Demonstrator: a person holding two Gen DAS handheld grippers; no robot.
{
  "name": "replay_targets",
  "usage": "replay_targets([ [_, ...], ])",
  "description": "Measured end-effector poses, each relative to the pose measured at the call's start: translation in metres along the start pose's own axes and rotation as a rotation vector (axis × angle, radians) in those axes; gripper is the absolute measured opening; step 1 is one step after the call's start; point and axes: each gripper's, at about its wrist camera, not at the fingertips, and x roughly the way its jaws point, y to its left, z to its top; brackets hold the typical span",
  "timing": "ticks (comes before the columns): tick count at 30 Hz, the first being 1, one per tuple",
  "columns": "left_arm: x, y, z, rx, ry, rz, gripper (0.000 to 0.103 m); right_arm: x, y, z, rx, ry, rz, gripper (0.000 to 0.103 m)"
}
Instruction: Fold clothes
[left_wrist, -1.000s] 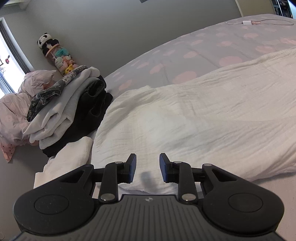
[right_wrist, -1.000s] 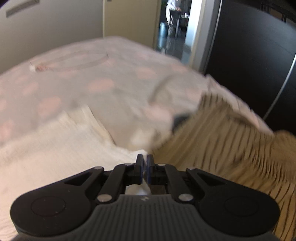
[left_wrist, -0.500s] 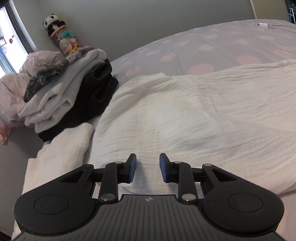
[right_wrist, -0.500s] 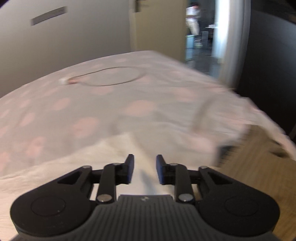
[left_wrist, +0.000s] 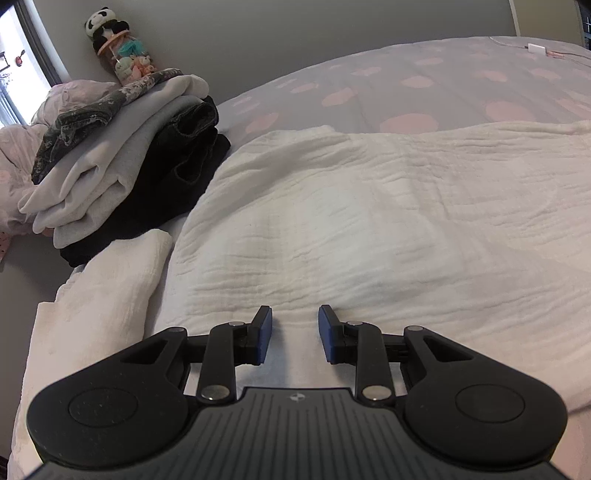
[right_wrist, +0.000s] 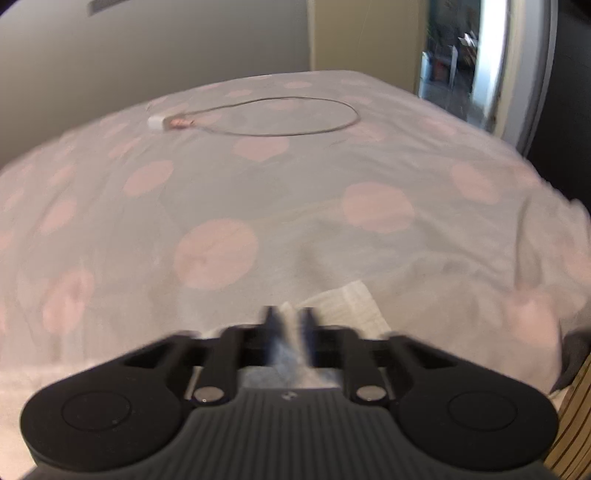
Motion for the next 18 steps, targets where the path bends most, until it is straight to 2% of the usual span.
replay_targets([
  [3,-0.003,0.006,0.001,-0.031,-0.014,0.020,0.032,-0.007,0.006,0.002,-0.066,-0.041,-0.053,0.008],
  [8,-0.009,0.018,0.002,-0.068,-0.033,0.038,0.032,-0.011,-0.010,0.019,-0.027,-0.112,-0.211,0.007],
  [13,-0.010,0.025,0.002,-0.093,-0.030,0.040,0.032,0.010,-0.008,0.016,-0.047,-0.057,-0.248,0.007],
  [15,-0.009,0.029,0.002,-0.107,-0.030,0.041,0.033,0.015,-0.006,0.013,-0.031,-0.027,-0.244,0.011],
  [17,-0.011,0.036,0.000,-0.138,-0.038,0.041,0.034,0.013,-0.004,0.012,-0.025,-0.007,-0.261,0.025],
  [18,-0.013,0.040,0.000,-0.158,-0.042,0.040,0.036,0.006,-0.002,0.009,-0.021,-0.017,-0.259,0.027],
])
